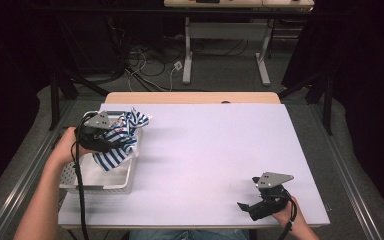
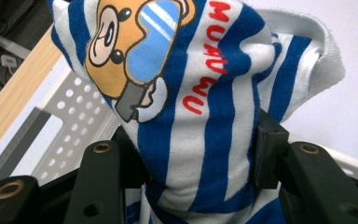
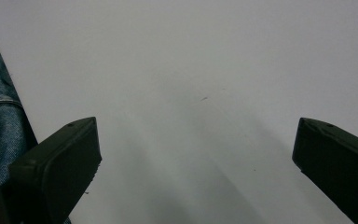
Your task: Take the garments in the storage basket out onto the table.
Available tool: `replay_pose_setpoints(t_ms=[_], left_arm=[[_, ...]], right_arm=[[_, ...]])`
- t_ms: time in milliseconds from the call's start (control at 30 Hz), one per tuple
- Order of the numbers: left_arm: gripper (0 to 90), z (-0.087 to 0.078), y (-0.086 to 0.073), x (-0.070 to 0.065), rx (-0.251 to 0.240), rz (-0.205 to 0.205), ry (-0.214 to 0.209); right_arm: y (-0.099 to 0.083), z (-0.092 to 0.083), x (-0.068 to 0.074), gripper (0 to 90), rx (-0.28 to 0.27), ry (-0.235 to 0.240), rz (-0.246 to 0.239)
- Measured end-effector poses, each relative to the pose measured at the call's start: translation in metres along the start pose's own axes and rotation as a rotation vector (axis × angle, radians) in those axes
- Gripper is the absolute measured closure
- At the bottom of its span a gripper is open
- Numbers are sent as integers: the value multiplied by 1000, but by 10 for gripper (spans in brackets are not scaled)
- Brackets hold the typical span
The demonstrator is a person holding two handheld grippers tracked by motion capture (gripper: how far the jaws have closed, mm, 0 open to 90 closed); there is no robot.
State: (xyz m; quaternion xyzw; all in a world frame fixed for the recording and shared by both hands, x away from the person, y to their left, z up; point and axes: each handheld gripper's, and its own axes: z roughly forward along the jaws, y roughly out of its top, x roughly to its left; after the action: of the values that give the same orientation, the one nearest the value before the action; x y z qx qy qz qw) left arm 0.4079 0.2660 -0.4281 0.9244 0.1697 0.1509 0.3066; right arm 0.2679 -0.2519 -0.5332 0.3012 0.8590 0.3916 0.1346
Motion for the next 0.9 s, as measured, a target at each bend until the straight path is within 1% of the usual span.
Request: replay_pose_setpoints(t_ms=[167,367,433,467,633,733,767,900], left_arm=[[505,2,6,-2,-10,8,-3],[505,6,14,-4,-12,31,-12],[505,8,16,-5,-20,30,-15],[505,8,17,-5,-19,40,-15],[505,12,22,-6,-40,41,-24],[505,15,25,-7,-44,41,-29],[505,15,26,-7,-40,52,-30],[505,16,30,-8,-45,56,-35]], right_arm=[[0,0,0,6,-1,0,-1],[0,0,0,6,-1,1,-1],[0,0,0,6,-2,1,-2],[0,0,0,6,-2,2,-3],[0,0,0,6,-1,4,-3],[0,0,0,7,-1,4,-3],[0,0,0,6,-1,4,-2],[0,0,0,6,0,5,-4]])
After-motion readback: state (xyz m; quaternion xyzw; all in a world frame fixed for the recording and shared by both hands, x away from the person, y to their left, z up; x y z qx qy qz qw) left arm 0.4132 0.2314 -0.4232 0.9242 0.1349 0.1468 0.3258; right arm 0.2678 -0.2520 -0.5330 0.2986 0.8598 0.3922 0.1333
